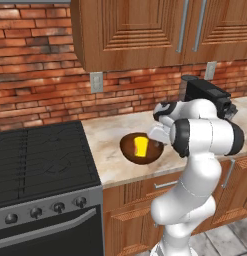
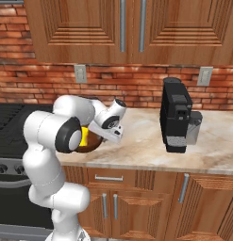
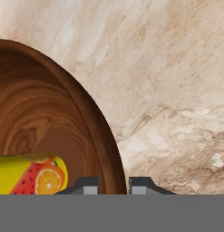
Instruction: Place the cup inside the bowl on the dining table and move the bowl to any counter.
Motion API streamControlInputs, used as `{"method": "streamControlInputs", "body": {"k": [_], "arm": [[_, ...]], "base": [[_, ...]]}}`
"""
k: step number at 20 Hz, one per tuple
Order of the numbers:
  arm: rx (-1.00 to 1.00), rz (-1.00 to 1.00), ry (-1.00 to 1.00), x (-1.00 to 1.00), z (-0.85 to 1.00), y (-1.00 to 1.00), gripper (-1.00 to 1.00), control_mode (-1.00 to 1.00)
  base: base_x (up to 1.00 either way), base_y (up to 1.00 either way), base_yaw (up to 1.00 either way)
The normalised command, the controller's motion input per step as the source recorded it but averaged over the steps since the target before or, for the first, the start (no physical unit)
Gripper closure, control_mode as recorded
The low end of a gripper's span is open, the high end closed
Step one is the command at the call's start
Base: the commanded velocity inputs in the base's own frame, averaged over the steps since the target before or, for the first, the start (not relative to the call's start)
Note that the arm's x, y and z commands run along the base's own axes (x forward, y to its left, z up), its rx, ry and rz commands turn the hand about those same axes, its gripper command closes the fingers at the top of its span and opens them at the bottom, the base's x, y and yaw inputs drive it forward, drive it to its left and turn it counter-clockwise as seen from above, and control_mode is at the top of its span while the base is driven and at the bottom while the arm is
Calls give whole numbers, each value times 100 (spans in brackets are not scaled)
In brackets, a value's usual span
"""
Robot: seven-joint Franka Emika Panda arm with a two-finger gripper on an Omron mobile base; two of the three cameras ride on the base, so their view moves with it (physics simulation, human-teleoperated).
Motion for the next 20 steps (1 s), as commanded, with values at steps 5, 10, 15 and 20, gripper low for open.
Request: {"method": "streamControlInputs", "body": {"k": [5,10,15,20], "arm": [[-1,-1,0,9,-20,0,100,-100],[0,0,0,0,1,0,100,-100],[0,-1,0,-6,17,0,100,-100],[0,-2,0,-9,10,0,-100,-100]], "base": [[0,0,0],[0,0,0],[0,0,0],[0,0,0]]}}
